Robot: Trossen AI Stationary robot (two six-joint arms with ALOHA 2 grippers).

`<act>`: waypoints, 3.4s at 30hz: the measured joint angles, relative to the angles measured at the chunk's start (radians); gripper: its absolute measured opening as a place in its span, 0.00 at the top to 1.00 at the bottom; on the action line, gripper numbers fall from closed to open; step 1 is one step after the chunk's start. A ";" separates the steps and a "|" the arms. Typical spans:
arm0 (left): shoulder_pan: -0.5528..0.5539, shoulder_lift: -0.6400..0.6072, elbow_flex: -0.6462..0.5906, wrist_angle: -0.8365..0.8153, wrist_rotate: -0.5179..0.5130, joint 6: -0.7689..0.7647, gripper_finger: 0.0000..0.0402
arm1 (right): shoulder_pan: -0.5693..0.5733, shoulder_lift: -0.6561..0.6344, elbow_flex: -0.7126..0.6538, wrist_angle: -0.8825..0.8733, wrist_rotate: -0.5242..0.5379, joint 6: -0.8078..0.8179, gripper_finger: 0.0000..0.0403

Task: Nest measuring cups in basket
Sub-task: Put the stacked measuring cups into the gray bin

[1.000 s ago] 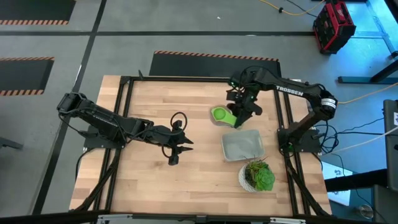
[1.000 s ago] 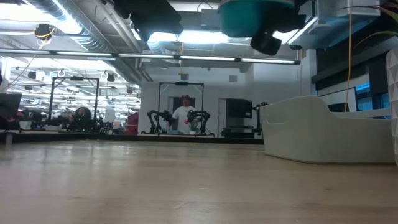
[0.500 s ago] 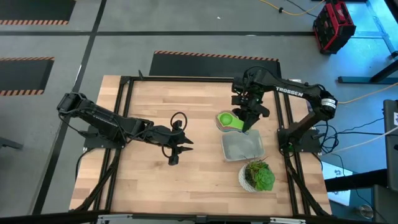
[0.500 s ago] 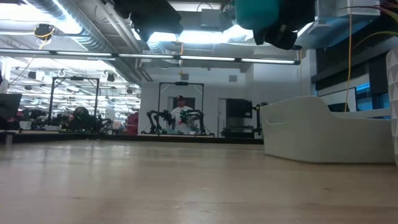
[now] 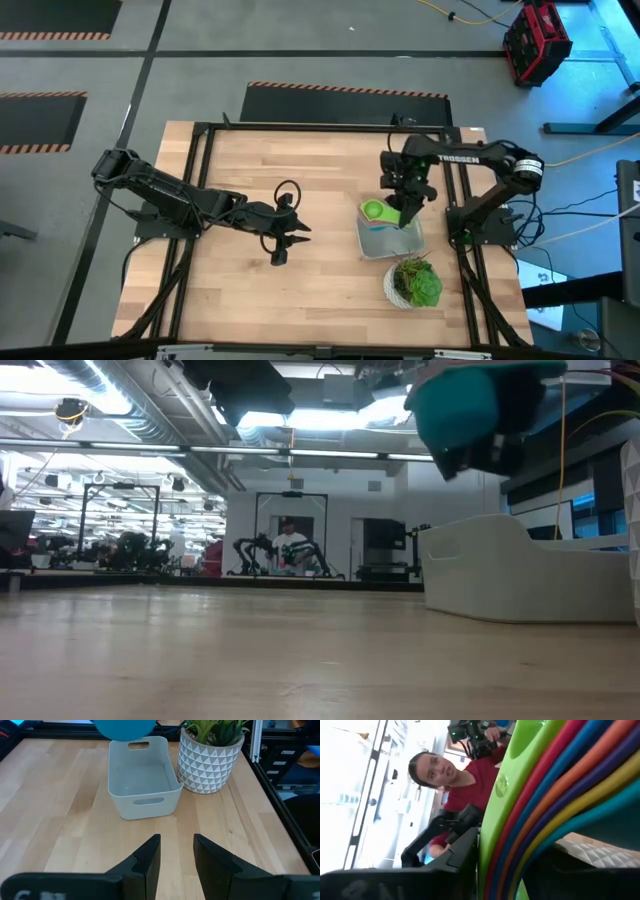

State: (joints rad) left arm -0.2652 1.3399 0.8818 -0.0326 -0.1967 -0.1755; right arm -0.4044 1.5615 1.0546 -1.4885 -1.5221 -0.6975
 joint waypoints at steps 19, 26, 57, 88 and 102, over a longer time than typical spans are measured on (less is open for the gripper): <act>0.000 0.000 0.000 0.003 0.000 0.000 0.73 | 0.094 0.000 -0.229 0.247 0.001 -0.043 0.68; 0.000 0.000 0.000 0.003 0.000 0.000 0.73 | 0.095 0.000 -0.229 0.291 0.017 -0.041 0.68; 0.001 0.000 0.000 0.003 -0.001 0.001 0.73 | 0.096 0.000 -0.383 0.617 0.051 0.179 0.68; 0.001 0.000 0.000 0.003 -0.001 0.002 0.73 | 0.070 0.077 -0.390 0.797 0.178 0.378 0.68; 0.001 0.000 0.000 0.003 0.000 0.002 0.73 | 0.071 0.242 -0.390 0.797 0.151 0.352 0.68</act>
State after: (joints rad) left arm -0.2642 1.3399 0.8818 -0.0299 -0.1970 -0.1738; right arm -0.3336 1.8038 0.6643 -0.6912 -1.3713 -0.3451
